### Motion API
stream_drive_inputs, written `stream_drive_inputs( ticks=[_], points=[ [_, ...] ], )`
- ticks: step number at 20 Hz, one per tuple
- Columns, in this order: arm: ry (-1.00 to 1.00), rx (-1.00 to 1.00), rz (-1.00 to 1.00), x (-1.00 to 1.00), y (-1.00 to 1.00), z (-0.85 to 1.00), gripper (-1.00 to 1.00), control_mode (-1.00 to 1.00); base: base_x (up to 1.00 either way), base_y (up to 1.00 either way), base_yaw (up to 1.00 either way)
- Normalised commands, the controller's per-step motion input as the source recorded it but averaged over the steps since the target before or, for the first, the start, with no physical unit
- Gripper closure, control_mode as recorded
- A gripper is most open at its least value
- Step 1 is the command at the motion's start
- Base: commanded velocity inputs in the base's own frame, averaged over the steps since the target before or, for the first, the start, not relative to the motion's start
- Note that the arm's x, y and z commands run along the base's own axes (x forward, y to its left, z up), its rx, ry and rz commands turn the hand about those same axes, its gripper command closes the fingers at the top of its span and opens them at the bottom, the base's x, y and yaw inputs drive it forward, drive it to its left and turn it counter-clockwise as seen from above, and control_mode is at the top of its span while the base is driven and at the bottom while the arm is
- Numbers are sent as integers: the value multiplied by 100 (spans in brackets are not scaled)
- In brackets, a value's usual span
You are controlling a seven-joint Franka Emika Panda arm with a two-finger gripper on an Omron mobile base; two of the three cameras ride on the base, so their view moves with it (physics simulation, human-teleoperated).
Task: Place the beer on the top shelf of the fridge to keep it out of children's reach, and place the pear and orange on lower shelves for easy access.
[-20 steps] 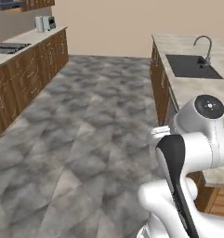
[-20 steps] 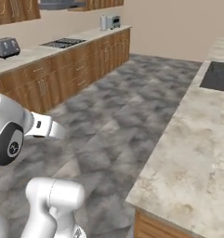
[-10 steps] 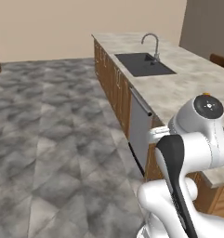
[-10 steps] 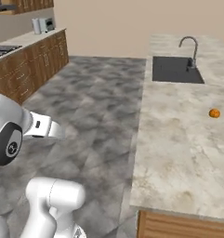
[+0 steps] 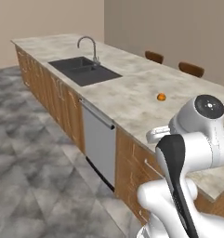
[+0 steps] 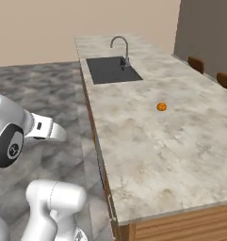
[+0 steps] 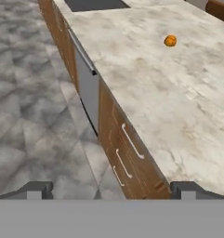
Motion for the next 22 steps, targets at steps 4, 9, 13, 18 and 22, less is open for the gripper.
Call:
stream_drive_inputs(
  ticks=[4,9,13,18,22],
  points=[
    [0,0,0,0,0,0,-100,100,36,53,-58],
    [0,0,0,0,0,0,-100,100,16,70,-55],
    [0,0,0,0,0,0,-100,100,10,80,-52],
    [0,0,0,0,0,0,-100,100,11,90,-49],
    [0,0,0,0,0,0,-100,100,23,88,-44]
  ],
)
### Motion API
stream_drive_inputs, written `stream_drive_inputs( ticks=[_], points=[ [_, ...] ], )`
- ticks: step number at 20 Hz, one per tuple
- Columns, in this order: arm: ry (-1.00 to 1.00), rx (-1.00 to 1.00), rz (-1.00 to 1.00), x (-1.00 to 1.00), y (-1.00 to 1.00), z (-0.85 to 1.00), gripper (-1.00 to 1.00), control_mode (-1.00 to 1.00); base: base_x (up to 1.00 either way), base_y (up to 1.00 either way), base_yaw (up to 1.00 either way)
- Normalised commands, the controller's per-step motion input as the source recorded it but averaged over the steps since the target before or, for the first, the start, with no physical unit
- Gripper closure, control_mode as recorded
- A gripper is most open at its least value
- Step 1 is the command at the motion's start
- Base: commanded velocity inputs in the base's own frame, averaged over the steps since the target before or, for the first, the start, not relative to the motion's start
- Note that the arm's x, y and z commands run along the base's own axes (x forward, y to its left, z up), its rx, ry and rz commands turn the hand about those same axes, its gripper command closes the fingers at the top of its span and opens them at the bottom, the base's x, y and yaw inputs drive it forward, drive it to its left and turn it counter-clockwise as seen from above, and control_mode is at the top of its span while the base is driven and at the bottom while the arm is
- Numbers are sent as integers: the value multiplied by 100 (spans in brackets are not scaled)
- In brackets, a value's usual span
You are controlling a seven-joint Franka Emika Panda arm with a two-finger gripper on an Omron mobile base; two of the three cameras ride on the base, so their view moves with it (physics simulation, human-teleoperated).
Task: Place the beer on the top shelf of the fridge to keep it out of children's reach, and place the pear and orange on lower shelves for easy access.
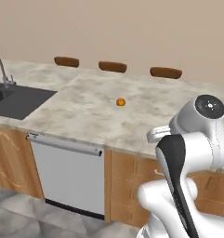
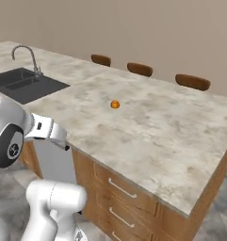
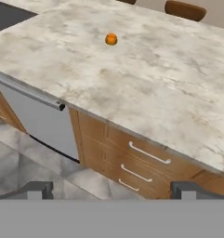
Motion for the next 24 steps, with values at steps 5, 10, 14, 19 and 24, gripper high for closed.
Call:
stream_drive_inputs(
  ticks=[5,10,14,19,24],
  points=[
    [0,0,0,0,0,0,-100,100,30,83,-42],
    [0,0,0,0,0,0,-100,100,36,63,-39],
    [0,0,0,0,0,0,-100,100,38,39,-37],
    [0,0,0,0,0,0,-100,100,42,23,-36],
    [0,0,0,0,0,0,-100,100,42,30,-35]
  ],
)
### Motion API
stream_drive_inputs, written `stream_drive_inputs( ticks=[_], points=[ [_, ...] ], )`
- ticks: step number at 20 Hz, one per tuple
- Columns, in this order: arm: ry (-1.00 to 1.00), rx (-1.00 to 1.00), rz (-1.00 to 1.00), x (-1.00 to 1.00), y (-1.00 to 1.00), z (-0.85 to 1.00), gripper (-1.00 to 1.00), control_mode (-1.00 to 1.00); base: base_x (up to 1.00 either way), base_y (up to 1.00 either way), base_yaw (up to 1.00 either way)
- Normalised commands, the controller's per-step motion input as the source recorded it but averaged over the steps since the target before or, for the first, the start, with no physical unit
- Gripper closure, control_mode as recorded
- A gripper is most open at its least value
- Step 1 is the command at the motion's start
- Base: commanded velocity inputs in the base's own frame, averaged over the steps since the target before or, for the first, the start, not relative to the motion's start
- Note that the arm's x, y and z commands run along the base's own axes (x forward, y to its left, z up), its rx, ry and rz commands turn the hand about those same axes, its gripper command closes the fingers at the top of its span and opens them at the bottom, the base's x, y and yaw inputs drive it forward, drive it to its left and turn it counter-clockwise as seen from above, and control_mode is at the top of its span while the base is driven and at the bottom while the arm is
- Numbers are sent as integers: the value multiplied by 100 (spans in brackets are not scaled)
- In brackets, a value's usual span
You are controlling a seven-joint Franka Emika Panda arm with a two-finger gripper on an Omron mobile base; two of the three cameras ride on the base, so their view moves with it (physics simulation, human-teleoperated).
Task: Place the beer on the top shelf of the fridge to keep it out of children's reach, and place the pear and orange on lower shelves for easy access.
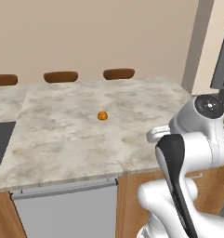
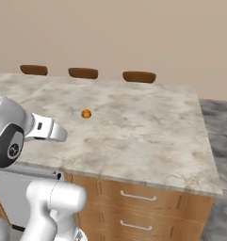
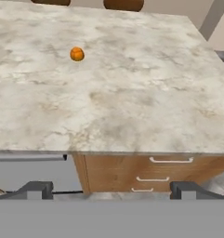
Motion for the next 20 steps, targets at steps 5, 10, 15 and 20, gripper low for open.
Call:
stream_drive_inputs(
  ticks=[5,10,15,20],
  points=[
    [0,0,0,0,0,0,-100,100,36,45,-25],
    [0,0,0,0,0,0,-100,100,35,35,-17],
    [0,0,0,0,0,0,-100,100,30,10,-10],
    [0,1,0,28,0,-6,-100,-100,6,0,0]
  ],
)
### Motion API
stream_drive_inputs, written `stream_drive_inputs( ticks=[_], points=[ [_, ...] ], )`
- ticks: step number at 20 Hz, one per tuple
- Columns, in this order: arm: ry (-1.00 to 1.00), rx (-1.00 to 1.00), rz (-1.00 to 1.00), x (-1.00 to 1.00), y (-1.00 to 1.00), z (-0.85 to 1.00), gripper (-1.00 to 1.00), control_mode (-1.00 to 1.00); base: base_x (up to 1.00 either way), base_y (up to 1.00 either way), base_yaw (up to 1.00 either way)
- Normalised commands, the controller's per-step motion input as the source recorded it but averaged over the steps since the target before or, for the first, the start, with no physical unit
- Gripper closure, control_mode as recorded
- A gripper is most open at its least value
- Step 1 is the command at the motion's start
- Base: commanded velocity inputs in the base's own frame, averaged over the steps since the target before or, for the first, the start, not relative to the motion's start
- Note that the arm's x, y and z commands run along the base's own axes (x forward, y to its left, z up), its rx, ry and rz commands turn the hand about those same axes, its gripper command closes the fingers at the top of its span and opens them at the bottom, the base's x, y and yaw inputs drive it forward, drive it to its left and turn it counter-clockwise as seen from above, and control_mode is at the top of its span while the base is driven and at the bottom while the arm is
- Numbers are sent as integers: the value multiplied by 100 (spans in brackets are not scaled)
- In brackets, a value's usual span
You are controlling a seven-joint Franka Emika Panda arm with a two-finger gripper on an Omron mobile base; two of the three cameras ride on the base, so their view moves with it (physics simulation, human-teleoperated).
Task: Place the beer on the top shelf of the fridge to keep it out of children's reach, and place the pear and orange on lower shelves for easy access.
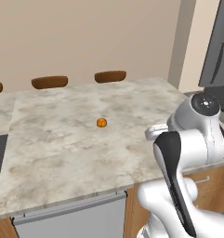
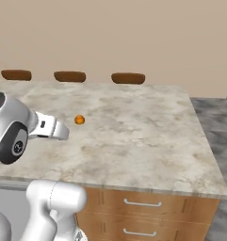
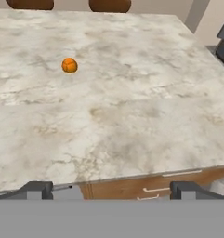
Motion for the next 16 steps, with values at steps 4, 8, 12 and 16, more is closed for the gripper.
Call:
stream_drive_inputs(
  ticks=[4,8,12,16],
  points=[
    [0,11,10,70,0,-24,-100,-100,0,0,0],
    [0,7,14,88,15,-36,-100,-100,0,0,0],
    [0,1,8,94,41,-35,-100,-100,0,0,0],
    [3,0,0,91,47,-31,-100,-100,0,0,0]
  ],
)
